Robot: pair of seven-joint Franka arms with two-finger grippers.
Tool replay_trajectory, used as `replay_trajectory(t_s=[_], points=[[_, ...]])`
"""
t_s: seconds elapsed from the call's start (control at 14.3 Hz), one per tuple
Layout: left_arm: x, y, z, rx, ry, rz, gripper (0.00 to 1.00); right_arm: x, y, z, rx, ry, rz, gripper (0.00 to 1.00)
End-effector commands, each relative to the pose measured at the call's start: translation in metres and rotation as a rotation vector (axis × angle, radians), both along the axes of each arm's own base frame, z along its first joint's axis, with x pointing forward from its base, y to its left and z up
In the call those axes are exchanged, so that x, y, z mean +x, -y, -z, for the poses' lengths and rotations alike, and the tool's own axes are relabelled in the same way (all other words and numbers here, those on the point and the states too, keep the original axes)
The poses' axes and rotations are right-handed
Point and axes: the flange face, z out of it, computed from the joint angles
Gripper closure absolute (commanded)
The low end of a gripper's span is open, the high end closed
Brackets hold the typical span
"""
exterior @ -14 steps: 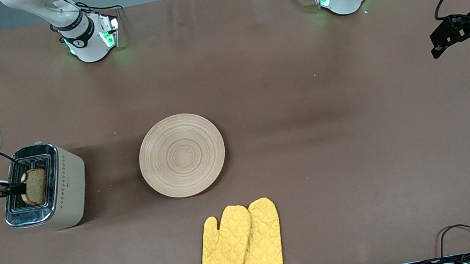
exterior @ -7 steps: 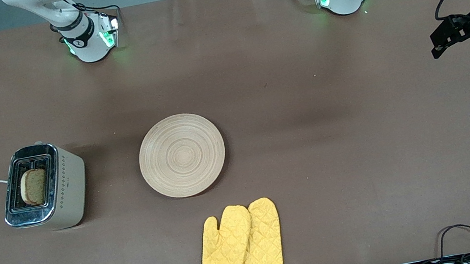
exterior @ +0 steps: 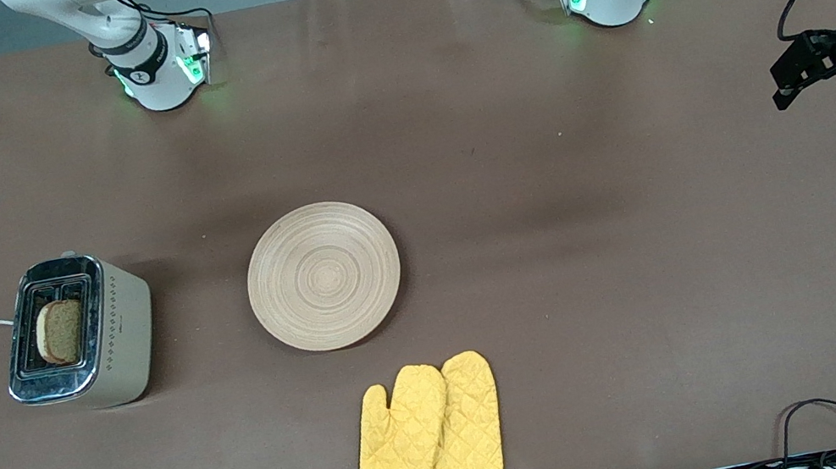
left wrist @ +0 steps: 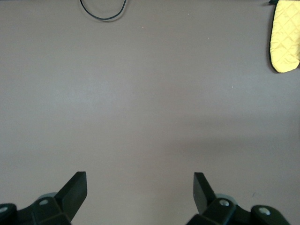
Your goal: Move plate and put bread in toaster
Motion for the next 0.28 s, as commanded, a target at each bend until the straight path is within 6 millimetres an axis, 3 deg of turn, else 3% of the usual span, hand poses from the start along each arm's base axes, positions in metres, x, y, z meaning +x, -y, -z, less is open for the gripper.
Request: replay_trajectory(t_s=[0.0,0.21], points=[[-0.002,0.000,-0.001,0.003,0.018,0.003,0.00,-0.006,-0.002,-0.007,-0.047,0.013,-0.013,0.00],[0.003,0.002,-0.012,0.049,0.018,0.019,0.00,-0.006,-0.008,-0.008,-0.062,0.012,-0.024,0.00]])
